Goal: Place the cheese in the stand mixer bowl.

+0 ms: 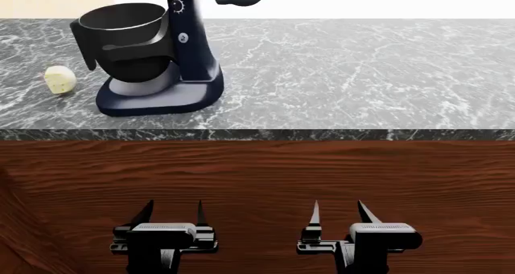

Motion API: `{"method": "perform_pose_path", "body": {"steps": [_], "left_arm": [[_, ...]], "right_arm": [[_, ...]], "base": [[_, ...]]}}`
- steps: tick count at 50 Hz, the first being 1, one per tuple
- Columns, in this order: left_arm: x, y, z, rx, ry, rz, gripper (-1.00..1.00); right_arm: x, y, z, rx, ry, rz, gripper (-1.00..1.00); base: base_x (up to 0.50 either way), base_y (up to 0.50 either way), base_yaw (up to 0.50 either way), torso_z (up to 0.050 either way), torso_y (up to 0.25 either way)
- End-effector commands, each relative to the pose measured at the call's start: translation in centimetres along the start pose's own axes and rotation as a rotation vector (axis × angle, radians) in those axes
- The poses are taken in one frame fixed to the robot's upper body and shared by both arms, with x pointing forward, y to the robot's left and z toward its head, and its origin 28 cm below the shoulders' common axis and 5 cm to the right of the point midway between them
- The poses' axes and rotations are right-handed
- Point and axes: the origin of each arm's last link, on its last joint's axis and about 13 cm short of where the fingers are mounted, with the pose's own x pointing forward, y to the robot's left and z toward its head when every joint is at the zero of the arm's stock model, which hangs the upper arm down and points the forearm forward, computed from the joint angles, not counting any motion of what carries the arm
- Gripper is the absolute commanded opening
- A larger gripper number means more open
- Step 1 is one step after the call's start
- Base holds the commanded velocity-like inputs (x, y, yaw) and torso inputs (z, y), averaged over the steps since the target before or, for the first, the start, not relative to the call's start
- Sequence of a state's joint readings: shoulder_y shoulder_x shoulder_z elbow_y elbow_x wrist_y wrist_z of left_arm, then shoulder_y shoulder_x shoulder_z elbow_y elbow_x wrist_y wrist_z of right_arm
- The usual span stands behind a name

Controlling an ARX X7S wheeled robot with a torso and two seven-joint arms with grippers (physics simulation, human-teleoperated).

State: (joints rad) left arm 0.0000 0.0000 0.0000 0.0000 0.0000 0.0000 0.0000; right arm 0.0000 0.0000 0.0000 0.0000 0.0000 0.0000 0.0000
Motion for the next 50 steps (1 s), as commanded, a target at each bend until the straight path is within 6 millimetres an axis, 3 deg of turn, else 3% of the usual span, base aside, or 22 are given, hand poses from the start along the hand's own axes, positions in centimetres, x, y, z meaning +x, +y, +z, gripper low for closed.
{"method": "perform_pose_path", "body": {"steps": [1,10,18,38,50], "left_arm": [[-0.1,0.0,0.1,-0.003,0.0,0.001,1.0],[-0.3,-0.3,0.0,-0.007,0.014,-0.036,1.0],[-0.2,-0.3,0.1,-0.001,0.036,-0.03,1.0],[-0.1,0.1,0.4,0.009,0.043,-0.021,1.0],[0.2,0.2,1.2,-0.012,0.074,-0.016,1.0]], "right_arm": [[0.0,-0.1,0.5,0.001,-0.007,-0.003,1.0],[0.0,-0.1,-0.2,0.007,0.012,0.008,1.0],[0.2,-0.2,-0.2,0.009,0.0,-0.015,1.0],[0.1,0.1,-0.3,-0.014,0.013,0.011,1.0],[0.1,0.1,0.6,-0.047,0.007,-0.011,1.0]], "base": [[0.0,0.0,0.0,0.0,0.0],[0.0,0.0,0.0,0.0,0.0],[0.0,0.01,0.0,0.05,0.0],[0.0,0.5,0.0,0.05,0.0],[0.0,0.17,0.0,0.042,0.0]]}}
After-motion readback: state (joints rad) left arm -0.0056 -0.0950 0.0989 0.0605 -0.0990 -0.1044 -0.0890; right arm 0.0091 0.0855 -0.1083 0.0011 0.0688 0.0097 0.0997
